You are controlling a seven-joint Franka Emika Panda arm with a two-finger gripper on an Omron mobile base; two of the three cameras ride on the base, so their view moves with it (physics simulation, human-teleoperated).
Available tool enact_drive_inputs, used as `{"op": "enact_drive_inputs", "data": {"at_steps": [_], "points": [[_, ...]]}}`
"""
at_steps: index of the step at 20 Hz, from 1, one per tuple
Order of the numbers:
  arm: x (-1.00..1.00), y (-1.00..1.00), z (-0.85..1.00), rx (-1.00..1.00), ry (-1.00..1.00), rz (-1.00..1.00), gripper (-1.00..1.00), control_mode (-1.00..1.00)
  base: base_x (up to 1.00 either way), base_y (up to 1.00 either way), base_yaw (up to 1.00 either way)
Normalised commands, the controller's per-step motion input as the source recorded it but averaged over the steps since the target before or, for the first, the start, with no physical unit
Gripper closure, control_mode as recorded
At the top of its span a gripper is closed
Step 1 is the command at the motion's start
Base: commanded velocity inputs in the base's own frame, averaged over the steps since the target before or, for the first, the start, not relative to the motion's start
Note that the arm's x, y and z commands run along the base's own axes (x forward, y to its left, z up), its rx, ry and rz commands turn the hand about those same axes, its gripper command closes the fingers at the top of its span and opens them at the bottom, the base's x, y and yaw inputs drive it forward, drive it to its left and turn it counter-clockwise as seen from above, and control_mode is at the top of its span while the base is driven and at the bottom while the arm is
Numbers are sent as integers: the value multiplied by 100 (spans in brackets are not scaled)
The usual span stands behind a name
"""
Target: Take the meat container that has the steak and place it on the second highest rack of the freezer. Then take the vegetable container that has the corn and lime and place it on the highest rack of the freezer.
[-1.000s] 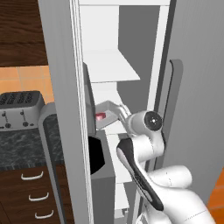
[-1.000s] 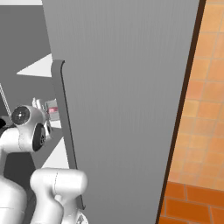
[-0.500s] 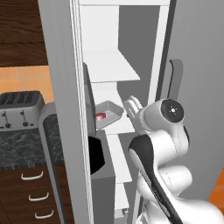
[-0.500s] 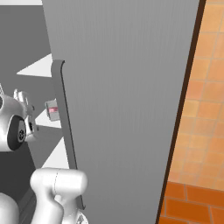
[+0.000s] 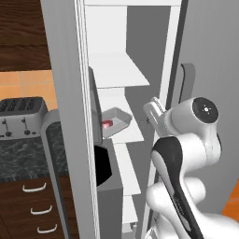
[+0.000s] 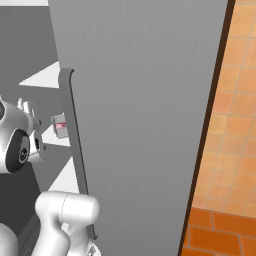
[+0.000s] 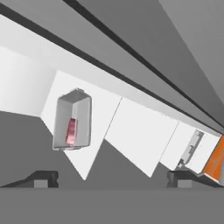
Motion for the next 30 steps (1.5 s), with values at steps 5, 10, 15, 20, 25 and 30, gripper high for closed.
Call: {"op": "enact_drive_inputs", "data": {"at_steps": [5,10,15,20,25,30], "points": [[-12,3,-1,-1,-1,1,-100,-100,0,0,0],[-13,0,0,0,-3,0,-100,100,-30,-13,1],[0,0,0,0,0,0,-100,100,-68,-14,19],[0,0,0,0,0,0,-100,100,-61,-42,43],[0,0,0,0,0,0,-100,100,-70,-17,55],[0,0,0,0,0,0,-100,100,-70,-1,63]]}}
